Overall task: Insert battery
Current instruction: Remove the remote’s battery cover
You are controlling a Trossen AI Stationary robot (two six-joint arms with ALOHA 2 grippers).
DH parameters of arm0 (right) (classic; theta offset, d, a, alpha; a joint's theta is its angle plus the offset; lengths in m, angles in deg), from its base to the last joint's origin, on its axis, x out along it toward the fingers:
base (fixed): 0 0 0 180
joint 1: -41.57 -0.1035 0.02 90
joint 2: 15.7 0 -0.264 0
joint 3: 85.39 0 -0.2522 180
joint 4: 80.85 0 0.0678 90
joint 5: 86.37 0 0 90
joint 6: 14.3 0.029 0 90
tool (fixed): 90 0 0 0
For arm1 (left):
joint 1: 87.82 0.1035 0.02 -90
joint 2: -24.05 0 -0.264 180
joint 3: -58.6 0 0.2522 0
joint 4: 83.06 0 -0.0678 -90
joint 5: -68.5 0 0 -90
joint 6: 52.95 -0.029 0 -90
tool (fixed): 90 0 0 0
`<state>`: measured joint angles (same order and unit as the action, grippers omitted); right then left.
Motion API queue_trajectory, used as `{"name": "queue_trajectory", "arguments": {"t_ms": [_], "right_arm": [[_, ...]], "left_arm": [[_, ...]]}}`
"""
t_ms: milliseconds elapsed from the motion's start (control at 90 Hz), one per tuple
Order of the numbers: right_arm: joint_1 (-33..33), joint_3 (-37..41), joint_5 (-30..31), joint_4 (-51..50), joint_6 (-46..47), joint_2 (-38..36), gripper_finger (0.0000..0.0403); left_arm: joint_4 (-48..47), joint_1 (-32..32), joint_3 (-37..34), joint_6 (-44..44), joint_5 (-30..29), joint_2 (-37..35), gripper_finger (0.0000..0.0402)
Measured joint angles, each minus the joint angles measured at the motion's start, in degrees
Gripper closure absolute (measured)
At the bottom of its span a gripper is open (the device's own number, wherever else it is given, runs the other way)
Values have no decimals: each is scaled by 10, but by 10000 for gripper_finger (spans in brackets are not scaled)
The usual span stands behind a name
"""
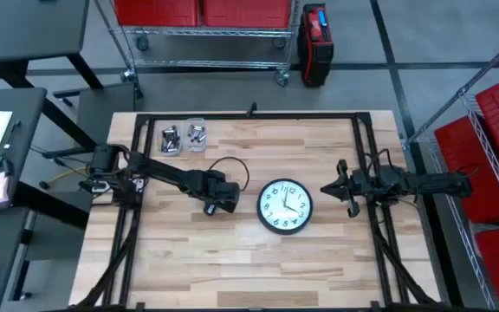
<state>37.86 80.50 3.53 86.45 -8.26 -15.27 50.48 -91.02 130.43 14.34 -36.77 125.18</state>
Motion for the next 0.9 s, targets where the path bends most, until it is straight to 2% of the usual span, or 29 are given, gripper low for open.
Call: {"name": "queue_trajectory", "arguments": {"t_ms": [367,600,656,744,900], "right_arm": [[0,0,0,0,0,0,396],[0,0,0,-1,0,0,396],[0,0,0,-1,0,0,396],[0,0,0,-1,0,0,396],[0,0,0,-1,0,0,396]], "left_arm": [[8,1,-1,-6,11,-3,253],[-1,-1,36,-33,27,0,257],[-8,0,47,-39,27,-1,267],[-14,0,61,-46,26,-1,318],[-16,-2,86,-65,44,-2,344]]}}
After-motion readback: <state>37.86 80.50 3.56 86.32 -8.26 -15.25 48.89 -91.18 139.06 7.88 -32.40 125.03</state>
